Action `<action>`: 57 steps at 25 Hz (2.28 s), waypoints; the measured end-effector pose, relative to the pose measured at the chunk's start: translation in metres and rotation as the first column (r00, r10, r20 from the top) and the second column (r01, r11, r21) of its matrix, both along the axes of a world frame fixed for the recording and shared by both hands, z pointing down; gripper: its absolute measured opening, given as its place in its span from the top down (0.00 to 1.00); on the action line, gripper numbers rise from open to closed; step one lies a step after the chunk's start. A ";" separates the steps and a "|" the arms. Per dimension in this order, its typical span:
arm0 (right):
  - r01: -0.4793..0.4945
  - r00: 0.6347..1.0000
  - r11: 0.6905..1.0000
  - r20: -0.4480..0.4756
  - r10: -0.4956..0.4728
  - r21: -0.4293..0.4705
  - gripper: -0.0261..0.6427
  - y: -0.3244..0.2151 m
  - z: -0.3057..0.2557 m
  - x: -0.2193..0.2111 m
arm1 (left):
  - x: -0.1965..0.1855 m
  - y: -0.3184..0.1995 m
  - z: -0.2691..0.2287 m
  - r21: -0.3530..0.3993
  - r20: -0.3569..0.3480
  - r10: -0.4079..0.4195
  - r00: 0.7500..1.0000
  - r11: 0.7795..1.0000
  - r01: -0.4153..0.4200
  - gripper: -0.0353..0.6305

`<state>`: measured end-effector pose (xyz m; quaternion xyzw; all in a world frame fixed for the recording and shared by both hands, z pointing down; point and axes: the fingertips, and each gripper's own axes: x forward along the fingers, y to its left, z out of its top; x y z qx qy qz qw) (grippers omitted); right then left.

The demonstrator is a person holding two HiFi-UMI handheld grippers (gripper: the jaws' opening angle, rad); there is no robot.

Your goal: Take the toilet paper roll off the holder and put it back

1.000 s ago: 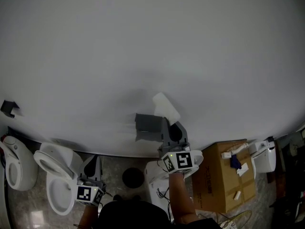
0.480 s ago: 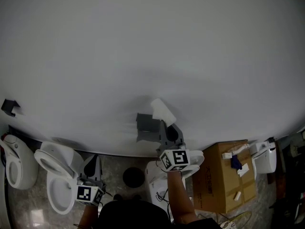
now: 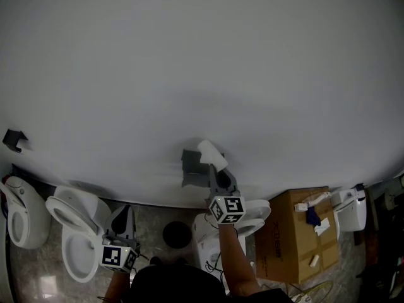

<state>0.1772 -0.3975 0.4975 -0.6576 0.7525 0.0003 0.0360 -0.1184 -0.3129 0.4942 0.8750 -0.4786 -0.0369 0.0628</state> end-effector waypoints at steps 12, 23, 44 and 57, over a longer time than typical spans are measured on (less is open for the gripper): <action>0.015 0.996 0.996 0.089 -0.007 -0.088 0.90 -0.010 0.049 0.008 | -0.006 0.004 0.008 0.022 0.003 -0.018 1.000 1.000 0.018 0.94; 0.040 0.994 0.992 0.101 -0.028 -0.119 0.90 -0.012 0.061 0.003 | -0.002 0.012 -0.002 -0.011 -0.007 -0.034 0.999 0.999 0.034 0.94; 0.001 0.997 0.995 0.074 0.007 -0.105 0.74 0.027 0.043 0.014 | 0.001 0.023 -0.005 -0.001 -0.045 -0.028 0.999 1.000 0.028 0.94; -0.085 0.996 0.995 -0.033 0.086 0.046 0.95 0.098 -0.010 -0.005 | -0.001 0.032 0.004 0.052 0.000 -0.012 1.000 0.999 0.012 0.94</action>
